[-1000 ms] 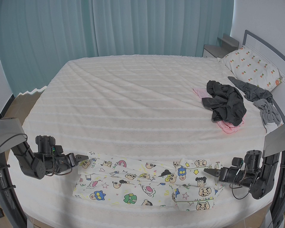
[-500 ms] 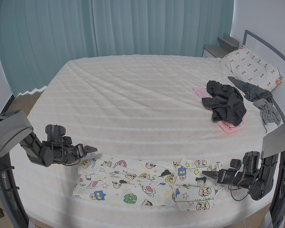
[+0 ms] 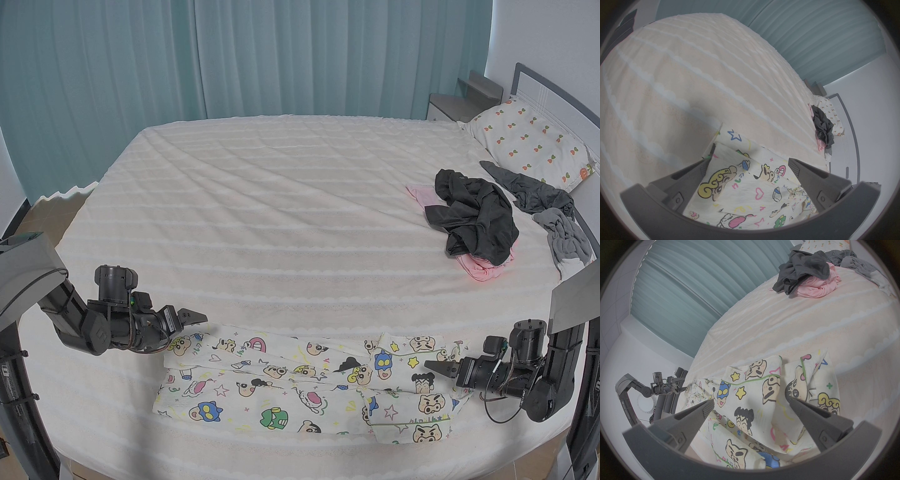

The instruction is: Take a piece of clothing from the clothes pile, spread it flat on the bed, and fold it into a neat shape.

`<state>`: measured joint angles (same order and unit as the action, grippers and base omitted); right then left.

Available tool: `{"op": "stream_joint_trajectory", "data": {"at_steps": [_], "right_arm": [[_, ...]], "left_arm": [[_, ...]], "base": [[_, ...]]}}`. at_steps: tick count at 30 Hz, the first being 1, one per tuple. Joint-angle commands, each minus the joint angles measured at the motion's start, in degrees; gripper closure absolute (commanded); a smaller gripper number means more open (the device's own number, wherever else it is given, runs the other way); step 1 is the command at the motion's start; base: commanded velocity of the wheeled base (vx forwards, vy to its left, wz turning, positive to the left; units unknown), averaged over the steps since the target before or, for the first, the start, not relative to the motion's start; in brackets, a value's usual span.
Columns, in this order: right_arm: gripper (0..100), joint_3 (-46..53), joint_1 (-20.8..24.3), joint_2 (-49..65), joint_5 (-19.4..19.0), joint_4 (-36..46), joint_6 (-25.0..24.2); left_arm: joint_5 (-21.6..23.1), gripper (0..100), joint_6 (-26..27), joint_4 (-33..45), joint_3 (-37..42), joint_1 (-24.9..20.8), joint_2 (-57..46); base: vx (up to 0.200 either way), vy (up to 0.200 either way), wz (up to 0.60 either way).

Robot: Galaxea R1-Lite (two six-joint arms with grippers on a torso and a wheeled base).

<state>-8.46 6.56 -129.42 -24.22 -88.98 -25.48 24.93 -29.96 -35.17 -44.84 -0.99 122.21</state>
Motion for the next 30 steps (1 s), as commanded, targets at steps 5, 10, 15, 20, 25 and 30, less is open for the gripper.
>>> {"op": "stream_joint_trajectory", "data": {"at_steps": [5, 10, 15, 20, 25, 30], "right_arm": [[0, 0.0, 0.0, -0.2, 0.0, -0.8, 0.0], [0, 0.0, 0.0, -0.2, 0.0, -0.8, 0.0], [0, 0.0, 0.0, -0.2, 0.0, -0.8, 0.0], [0, 0.0, 0.0, -0.2, 0.0, -0.8, 0.0], [0, 0.0, 0.0, -0.2, -0.1, -0.8, 0.0], [0, 0.0, 0.0, -0.2, -0.1, -0.8, 0.0]], "left_arm": [[2.8, 0, -1.3, -0.1, 0.4, 0.4, -0.1], [2.9, 0, -1.3, -0.3, -0.2, 0.4, 0.0], [2.9, 0, -1.3, -0.3, 0.0, 0.5, 0.0], [2.8, 100, -1.2, -0.3, 0.2, 0.9, 0.0], [2.8, 100, -0.9, -0.3, 0.4, 1.4, -0.5], [2.8, 100, -0.8, -0.4, 0.5, 1.6, -0.7]], "base": [[0.0, 0.0, 0.0], [0.0, 0.0, 0.0], [0.0, 0.0, 0.0], [0.0, 0.0, 0.0], [0.0, 0.0, 0.0], [0.0, 0.0, 0.0]]}}
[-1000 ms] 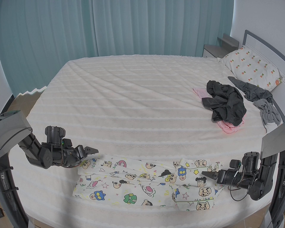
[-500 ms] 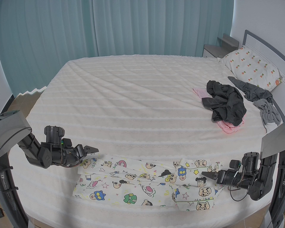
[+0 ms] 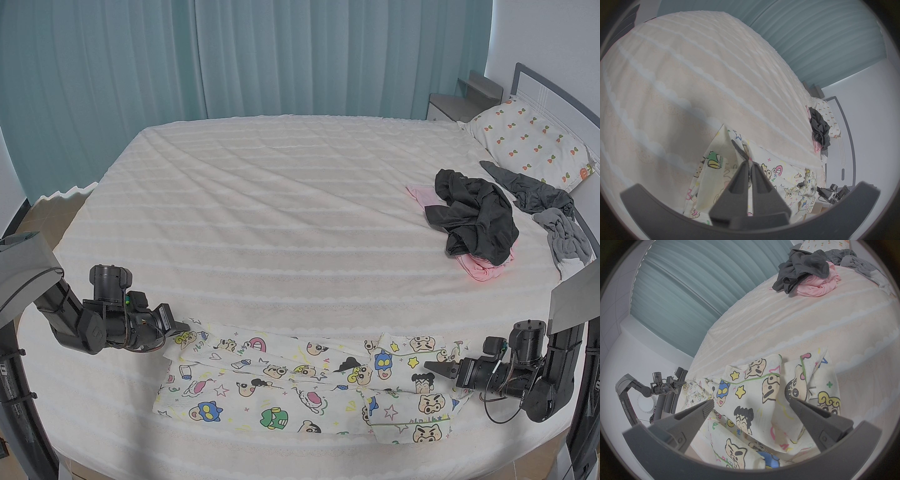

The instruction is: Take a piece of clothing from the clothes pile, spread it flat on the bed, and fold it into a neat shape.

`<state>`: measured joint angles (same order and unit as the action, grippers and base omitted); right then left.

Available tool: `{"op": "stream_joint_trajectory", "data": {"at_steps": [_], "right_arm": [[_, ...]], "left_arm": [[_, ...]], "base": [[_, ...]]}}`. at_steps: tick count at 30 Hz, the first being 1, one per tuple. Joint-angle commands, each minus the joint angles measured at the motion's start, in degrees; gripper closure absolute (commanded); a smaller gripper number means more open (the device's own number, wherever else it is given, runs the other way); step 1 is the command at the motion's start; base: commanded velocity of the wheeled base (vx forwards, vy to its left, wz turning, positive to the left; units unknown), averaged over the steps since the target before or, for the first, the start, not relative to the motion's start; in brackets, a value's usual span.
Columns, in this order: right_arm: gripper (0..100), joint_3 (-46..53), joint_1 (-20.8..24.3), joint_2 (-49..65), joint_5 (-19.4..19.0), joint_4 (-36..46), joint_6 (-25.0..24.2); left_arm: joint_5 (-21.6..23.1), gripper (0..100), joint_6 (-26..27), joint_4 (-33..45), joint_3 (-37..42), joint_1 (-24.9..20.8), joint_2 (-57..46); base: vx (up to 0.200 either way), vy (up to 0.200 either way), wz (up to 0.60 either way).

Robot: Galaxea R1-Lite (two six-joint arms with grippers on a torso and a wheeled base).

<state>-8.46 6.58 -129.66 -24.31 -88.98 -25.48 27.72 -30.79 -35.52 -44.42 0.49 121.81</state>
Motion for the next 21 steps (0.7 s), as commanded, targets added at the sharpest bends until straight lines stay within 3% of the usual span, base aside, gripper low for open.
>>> {"op": "stream_joint_trajectory", "data": {"at_steps": [1, 11, 21], "right_arm": [[0, 0.0, 0.0, 0.0, 0.0, -0.8, 0.0], [0, -0.1, 0.0, 0.1, 0.0, -0.8, 0.0], [0, -0.1, -0.2, 0.1, 0.0, -0.8, -0.2]], "left_arm": [[0.0, 100, 0.1, -0.1, 0.1, 0.1, -0.6], [0.0, 100, 0.3, -3.8, 0.8, 0.2, -3.2], [0.1, 100, -0.4, -16.9, 3.9, 0.3, -2.5]], "base": [[0.0, 0.0, 0.0], [0.0, 0.0, 0.0], [0.0, 0.0, 0.0]]}}
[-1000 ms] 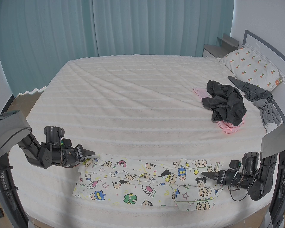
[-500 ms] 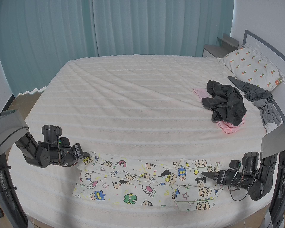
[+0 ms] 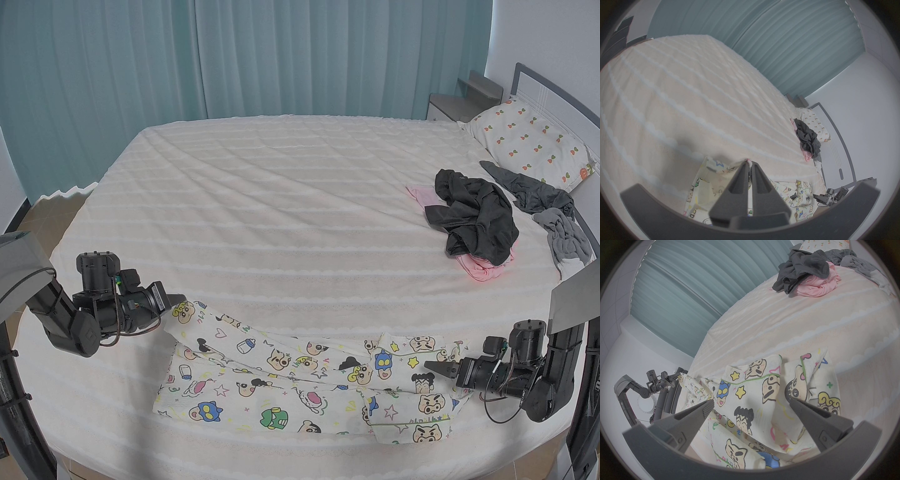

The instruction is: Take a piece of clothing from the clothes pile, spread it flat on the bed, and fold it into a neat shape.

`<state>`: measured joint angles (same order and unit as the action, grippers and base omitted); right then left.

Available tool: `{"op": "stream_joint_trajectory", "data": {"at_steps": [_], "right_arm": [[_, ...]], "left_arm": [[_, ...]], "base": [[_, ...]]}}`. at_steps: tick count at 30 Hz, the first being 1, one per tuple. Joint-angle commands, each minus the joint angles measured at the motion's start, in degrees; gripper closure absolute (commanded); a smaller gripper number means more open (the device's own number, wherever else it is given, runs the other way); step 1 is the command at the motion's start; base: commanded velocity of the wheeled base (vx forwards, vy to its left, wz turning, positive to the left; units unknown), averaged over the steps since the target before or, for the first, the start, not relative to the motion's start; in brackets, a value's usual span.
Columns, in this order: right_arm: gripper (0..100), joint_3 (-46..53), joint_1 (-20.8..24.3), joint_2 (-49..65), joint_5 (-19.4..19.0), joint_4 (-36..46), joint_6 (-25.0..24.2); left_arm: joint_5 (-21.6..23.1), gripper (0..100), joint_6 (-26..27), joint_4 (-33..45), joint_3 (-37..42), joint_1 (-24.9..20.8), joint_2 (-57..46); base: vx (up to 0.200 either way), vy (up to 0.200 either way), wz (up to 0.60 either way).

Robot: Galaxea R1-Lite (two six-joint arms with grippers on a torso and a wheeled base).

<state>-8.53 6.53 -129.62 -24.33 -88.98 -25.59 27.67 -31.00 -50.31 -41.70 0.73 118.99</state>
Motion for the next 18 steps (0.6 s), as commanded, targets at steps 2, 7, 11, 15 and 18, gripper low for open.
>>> {"op": "stream_joint_trajectory", "data": {"at_steps": [2, 7, 11, 15, 18], "right_arm": [[0, 0.0, -0.1, 0.1, -0.1, -0.8, -0.1], [0, 0.0, -0.1, 0.1, -0.1, -0.8, -0.2], [0, 0.0, -0.1, 0.0, -0.1, -0.8, -0.2], [0, 0.1, -0.1, 0.0, -0.2, -0.8, -0.2], [0, 0.1, -0.1, 0.0, -0.2, -0.8, -0.3]], "left_arm": [[0.1, 100, -0.1, -3.3, 1.5, 0.1, 0.3], [0.1, 100, -0.2, -6.1, 1.6, 0.0, 0.3], [0.1, 100, -0.1, -9.1, 1.6, -0.2, 0.3], [0.1, 100, -0.1, -11.2, 1.5, -0.4, 0.3], [0.0, 100, -0.1, -12.7, 1.0, -0.6, 0.4]], "base": [[0.0, 0.0, 0.0], [0.0, 0.0, 0.0], [0.0, 0.0, 0.0], [0.0, 0.0, 0.0], [0.0, 0.0, 0.0]]}}
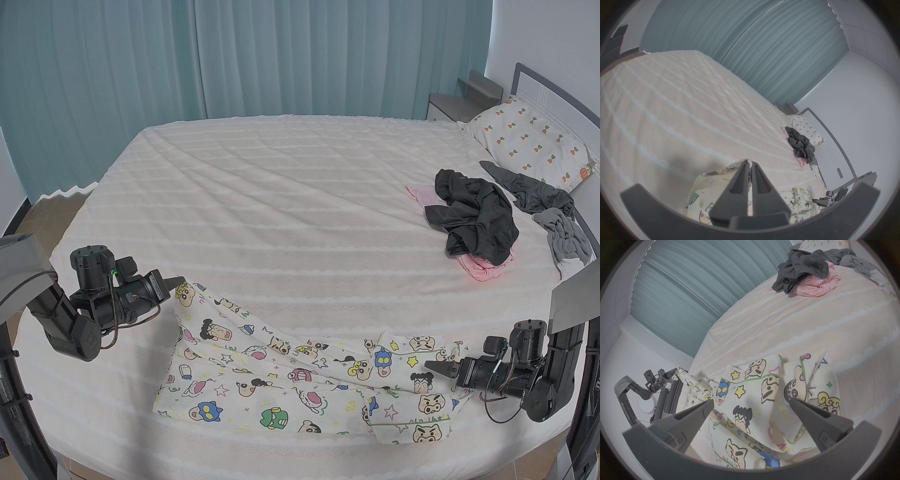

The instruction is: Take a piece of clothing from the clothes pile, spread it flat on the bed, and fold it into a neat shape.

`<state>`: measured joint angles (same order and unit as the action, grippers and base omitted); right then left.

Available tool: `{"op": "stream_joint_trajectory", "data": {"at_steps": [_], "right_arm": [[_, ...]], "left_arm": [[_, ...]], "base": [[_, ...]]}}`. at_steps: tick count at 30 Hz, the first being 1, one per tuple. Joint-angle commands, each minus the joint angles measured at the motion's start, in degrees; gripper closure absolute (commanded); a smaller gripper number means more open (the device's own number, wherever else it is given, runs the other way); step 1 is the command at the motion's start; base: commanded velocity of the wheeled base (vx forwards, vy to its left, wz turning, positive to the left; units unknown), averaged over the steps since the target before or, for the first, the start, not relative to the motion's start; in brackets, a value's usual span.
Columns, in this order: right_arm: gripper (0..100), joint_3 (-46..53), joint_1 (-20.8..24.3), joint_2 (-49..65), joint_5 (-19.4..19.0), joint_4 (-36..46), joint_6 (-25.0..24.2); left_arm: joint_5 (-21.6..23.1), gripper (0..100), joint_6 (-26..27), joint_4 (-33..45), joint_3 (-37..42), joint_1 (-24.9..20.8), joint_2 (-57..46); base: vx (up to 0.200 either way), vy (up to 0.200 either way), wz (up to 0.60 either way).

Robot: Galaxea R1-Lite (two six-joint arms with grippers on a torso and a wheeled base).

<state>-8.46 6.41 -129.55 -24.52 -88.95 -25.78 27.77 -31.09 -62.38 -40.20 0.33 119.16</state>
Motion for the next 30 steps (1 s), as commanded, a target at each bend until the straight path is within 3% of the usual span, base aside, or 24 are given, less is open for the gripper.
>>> {"op": "stream_joint_trajectory", "data": {"at_steps": [1, 18, 30], "right_arm": [[0, 0.0, 0.0, -0.1, 0.0, -0.9, -0.1], [0, 0.0, 0.0, -0.2, -0.1, -0.9, -0.1], [0, 0.2, 0.0, -0.1, -0.1, -0.9, -0.1]], "left_arm": [[-0.1, 100, 0.0, -1.0, -0.8, -0.3, 0.2], [-0.4, 100, 0.7, -2.5, -2.4, -0.8, 1.0], [0.0, 100, 0.7, -18.7, 8.7, 0.5, 5.8]], "base": [[0.0, 0.0, 0.0], [0.0, 0.0, 0.0], [0.0, 0.0, 0.0]]}}
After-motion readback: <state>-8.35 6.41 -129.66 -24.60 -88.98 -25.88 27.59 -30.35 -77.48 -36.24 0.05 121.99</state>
